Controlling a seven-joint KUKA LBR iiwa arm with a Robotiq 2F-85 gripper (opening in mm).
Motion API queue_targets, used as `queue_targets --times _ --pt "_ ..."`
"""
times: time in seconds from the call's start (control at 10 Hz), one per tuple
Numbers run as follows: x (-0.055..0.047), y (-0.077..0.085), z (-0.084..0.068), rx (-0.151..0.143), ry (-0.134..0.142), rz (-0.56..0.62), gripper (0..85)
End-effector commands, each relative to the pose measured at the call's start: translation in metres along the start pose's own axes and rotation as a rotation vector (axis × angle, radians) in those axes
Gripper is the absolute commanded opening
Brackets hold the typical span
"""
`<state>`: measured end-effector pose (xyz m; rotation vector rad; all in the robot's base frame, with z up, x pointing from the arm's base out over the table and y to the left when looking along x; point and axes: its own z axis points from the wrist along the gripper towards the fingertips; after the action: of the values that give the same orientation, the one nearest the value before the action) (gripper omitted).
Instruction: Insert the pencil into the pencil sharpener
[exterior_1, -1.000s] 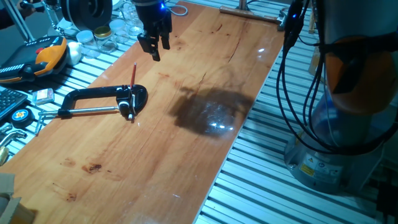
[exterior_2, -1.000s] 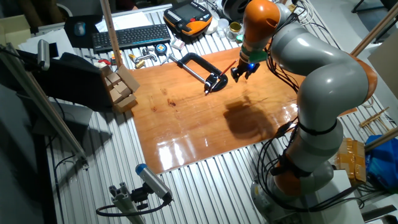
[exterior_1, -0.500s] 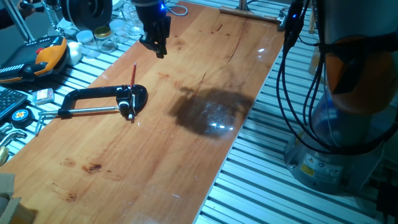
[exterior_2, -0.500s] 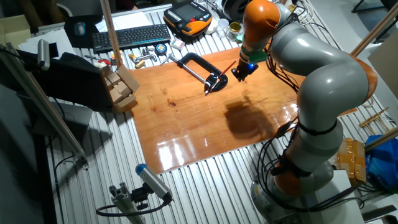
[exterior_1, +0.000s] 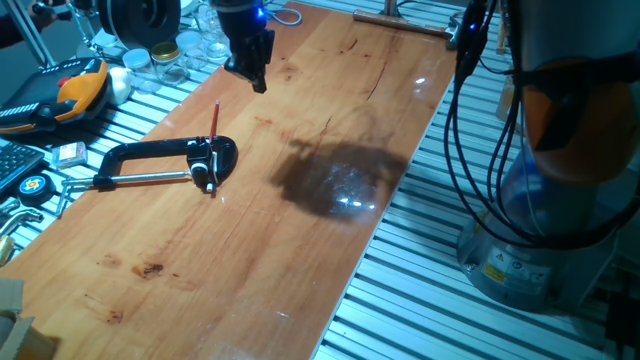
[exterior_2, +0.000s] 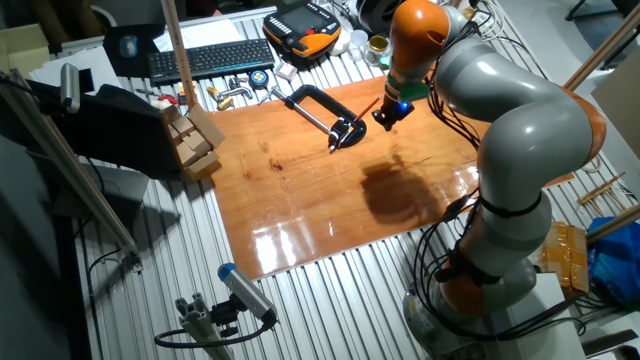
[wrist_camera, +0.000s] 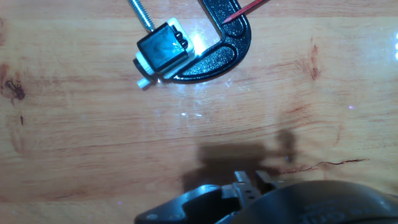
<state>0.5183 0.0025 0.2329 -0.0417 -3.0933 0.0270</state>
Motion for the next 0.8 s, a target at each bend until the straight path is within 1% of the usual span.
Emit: queue_targets --times 0.0,0.1,0.3,0.5,0.6,0.7 --pt "-0.001 0.0 0.003 -0.002 -0.004 0.019 0.0" --pt "-0.003 0.0 0.007 -0.011 -0.005 0.054 0.0" --pt "-0.006 0.0 0.013 -0.011 -0.002 0.123 0.0" --pt "-0.01 0.003 0.017 -0.028 0.009 0.224 0.0" --pt "-0.013 0.004 0.018 -0.026 0.005 0.263 0.0" --pt "-0.016 0.002 0.019 -0.033 0.0 0.293 0.0"
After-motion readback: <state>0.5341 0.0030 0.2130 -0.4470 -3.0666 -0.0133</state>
